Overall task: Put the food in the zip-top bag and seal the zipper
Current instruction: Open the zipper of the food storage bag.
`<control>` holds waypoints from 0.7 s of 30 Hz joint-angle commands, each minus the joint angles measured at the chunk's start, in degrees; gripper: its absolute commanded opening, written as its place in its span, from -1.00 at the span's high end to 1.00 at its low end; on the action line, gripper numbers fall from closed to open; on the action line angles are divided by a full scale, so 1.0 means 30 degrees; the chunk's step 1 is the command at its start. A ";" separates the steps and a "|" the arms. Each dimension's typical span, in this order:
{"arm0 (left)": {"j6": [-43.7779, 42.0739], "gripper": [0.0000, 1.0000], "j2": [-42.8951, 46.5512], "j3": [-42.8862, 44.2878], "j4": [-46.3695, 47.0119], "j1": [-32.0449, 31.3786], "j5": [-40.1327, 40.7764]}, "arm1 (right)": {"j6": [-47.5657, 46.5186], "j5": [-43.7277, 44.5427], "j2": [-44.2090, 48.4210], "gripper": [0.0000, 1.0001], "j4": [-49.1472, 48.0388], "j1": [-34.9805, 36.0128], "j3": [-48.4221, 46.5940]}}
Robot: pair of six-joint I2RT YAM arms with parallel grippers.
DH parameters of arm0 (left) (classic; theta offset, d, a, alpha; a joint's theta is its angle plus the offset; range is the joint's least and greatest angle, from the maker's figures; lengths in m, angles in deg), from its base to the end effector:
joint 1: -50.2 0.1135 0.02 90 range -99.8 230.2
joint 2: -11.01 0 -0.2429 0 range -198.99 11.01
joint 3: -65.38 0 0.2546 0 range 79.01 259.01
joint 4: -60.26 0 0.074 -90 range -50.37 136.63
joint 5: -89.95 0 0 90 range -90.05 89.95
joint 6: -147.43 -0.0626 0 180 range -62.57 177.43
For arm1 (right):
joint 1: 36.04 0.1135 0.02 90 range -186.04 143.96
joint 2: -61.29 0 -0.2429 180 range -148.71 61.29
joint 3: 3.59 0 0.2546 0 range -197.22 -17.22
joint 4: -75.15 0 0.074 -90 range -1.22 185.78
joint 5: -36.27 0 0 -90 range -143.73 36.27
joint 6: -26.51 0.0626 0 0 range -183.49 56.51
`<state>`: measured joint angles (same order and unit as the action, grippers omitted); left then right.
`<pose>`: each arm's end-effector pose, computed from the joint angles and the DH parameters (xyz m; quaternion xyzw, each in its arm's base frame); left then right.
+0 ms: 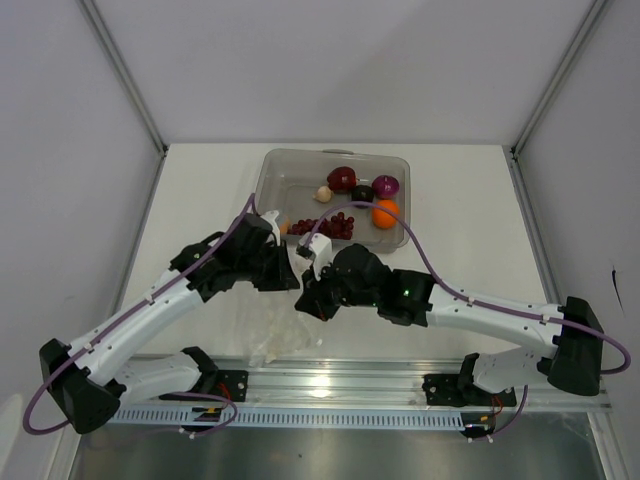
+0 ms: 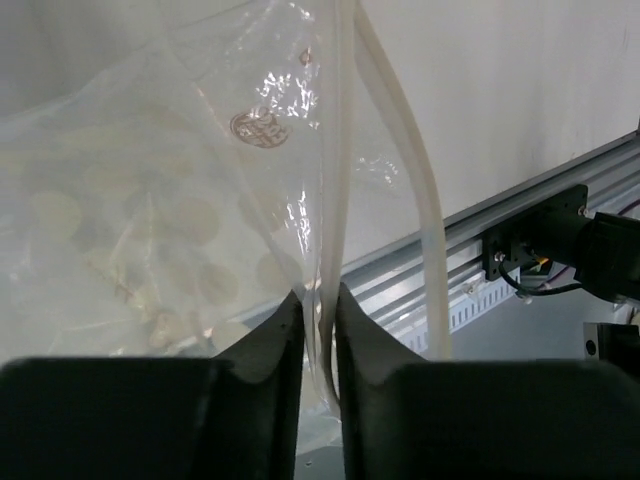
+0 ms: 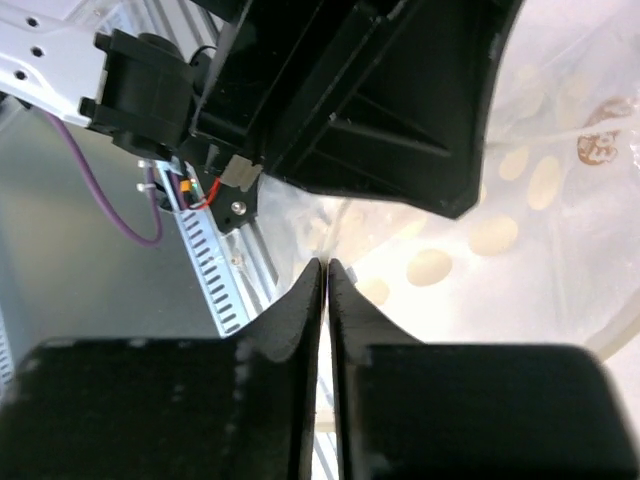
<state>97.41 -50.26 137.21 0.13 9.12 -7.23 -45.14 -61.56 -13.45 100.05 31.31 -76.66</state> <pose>0.1771 -0.1648 0.2696 0.0306 0.9363 -0.2688 0.2239 0.1201 0.3099 0.2796 -0.3846 0.7574 0.3993 0.3450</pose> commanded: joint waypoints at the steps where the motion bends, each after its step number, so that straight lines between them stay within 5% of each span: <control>1: -0.0585 0.67 0.0561 0.0436 0.0559 -0.0134 0.0254 | -0.0052 0.0941 -0.0165 0.81 0.0549 0.0195 -0.1192; 6: -0.0731 0.84 0.0854 0.0261 0.0442 -0.0105 0.0517 | 0.0707 0.2112 0.0127 0.15 0.1515 0.0254 -0.1456; 14: -0.0936 0.93 0.1791 -0.0120 0.0530 -0.0105 0.0577 | 0.3256 0.6036 0.2528 -0.02 0.4475 -0.0067 -0.1457; 21: -0.1054 0.99 0.1939 -0.0296 0.0734 -0.0105 0.0050 | 0.4312 0.6214 0.3497 -0.18 0.4916 -0.1063 -0.1017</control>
<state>95.80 -45.46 136.86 1.07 9.08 -6.29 -34.89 -45.54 -3.70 113.45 28.65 -78.65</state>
